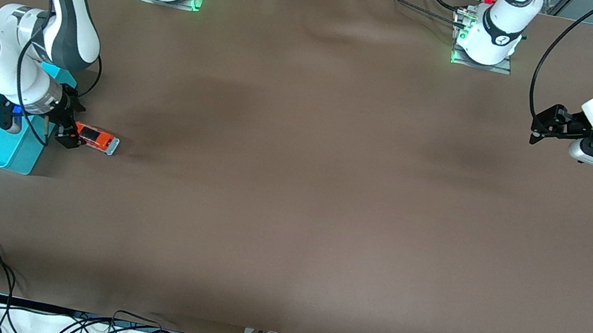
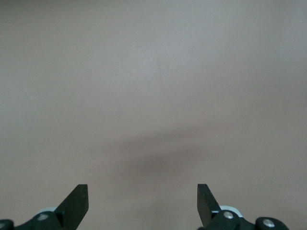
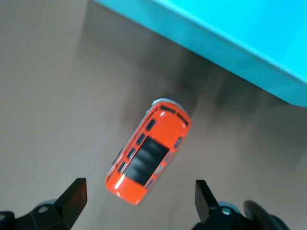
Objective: Wind up bus and store in blue box
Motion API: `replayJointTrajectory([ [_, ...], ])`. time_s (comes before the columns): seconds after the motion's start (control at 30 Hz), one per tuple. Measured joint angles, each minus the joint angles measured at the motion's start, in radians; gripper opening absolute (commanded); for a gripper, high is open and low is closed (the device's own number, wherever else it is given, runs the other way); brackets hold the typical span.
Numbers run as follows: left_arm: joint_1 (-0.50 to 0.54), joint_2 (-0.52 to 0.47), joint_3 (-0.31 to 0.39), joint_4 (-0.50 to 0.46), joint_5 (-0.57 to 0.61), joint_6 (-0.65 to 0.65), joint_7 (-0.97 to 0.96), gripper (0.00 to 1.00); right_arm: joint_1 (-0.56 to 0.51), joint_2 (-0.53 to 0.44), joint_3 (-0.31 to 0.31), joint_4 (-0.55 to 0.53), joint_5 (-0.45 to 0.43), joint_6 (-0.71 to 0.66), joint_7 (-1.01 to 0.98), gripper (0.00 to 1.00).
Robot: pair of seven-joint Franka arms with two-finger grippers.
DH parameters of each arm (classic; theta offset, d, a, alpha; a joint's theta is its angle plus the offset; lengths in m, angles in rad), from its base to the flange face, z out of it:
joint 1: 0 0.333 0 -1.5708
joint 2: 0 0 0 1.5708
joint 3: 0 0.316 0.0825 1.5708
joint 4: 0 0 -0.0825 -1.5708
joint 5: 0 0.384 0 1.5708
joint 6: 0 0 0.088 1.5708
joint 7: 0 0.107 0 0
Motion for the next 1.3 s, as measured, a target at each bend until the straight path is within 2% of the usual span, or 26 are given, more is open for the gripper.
replayJointTrajectory([
  [0.4, 0.000, 0.001, 0.000, 0.029, 0.000, -0.089, 0.000, 1.00, -0.013, 0.036, -0.006, -0.047, 0.000, 0.087, 0.117, 1.00],
  [0.77, 0.001, 0.002, 0.000, 0.038, 0.001, -0.093, -0.001, 1.00, -0.013, 0.132, -0.006, -0.054, 0.000, 0.205, 0.137, 1.00],
  [0.8, 0.000, 0.002, -0.001, 0.038, 0.001, -0.093, -0.001, 1.00, -0.013, 0.140, -0.006, -0.054, 0.000, 0.213, 0.137, 0.98],
  [0.83, 0.000, 0.002, -0.002, 0.038, 0.001, -0.093, -0.001, 1.00, -0.013, 0.148, -0.006, -0.054, 0.000, 0.220, 0.137, 0.85],
  [0.93, -0.001, 0.002, -0.004, 0.038, 0.001, -0.093, -0.001, 1.00, -0.013, 0.161, -0.006, -0.053, 0.000, 0.230, 0.137, 0.22],
  [0.97, -0.001, 0.002, -0.003, 0.039, 0.001, -0.093, -0.001, 1.00, -0.013, 0.164, -0.006, -0.053, -0.001, 0.234, 0.137, 0.05],
  [1.0, -0.001, 0.002, -0.003, 0.039, 0.001, -0.093, -0.001, 1.00, -0.013, 0.164, -0.006, -0.053, -0.001, 0.235, 0.137, 0.00],
  [1.3, 0.000, 0.002, -0.002, 0.040, 0.001, -0.093, -0.001, 1.00, -0.012, 0.141, -0.006, -0.031, -0.001, 0.240, 0.137, 0.00],
])
